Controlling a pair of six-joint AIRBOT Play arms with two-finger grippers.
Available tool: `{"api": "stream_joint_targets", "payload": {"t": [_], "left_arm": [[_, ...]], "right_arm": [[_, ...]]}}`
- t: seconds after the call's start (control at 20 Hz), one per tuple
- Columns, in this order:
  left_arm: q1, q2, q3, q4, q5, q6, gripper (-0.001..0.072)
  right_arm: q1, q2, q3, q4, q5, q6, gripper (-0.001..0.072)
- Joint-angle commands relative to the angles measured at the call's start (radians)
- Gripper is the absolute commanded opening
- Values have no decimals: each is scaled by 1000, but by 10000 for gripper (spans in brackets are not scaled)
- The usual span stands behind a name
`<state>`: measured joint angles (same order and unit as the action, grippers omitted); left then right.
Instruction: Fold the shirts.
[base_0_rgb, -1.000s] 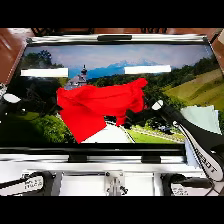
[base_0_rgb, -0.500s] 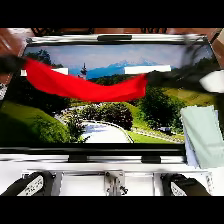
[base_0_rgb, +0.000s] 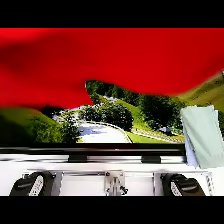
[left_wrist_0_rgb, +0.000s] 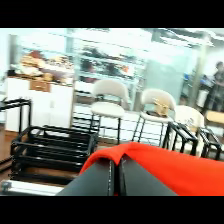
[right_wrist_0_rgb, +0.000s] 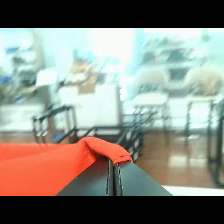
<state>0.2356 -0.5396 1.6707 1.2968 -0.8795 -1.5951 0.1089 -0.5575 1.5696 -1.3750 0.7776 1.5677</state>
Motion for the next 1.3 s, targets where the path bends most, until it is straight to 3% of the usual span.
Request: {"api": "stream_joint_targets", "payload": {"t": [0.0, 0.1, 0.25, 0.4, 0.5, 0.6, 0.75, 0.8, 0.95, 1.05, 1.25], "left_arm": [[1, 56, 8, 105, -94, -62, 34], [1, 47, 5, 100, -113, 10, 34], [1, 2, -55, 101, -240, 31, 34], [1, -58, -219, 93, -270, 43, 34], [1, -119, -357, 51, -261, 43, 34], [1, -201, -502, 7, -192, 48, 34], [1, -371, -618, -59, -32, 66, 34], [1, -443, -616, -92, 3, 66, 34], [0, -607, -609, -211, 139, 66, 34], [-11, -693, -610, -270, 173, 66, 34], [-76, -822, -610, -270, 124, 65, 34]], "right_arm": [[-1, 44, 18, -103, 161, 71, 58], [-1, 13, 18, -155, 342, 76, 58], [-1, -82, 9, -308, 584, 68, 58], [-1, -209, -103, -386, 605, 61, 58], [-1, -308, -219, -312, 500, 103, 58], [-1, -426, -331, -248, 300, 173, 58], [-1, -642, -370, -220, -14, 380, 59], [-1, -705, -370, -164, -139, 431, 59], [0, -851, -370, 92, -438, 447, 59], [0, -919, -370, 170, -492, 446, 59], [0, -998, -370, 169, -358, 436, 59]]}}
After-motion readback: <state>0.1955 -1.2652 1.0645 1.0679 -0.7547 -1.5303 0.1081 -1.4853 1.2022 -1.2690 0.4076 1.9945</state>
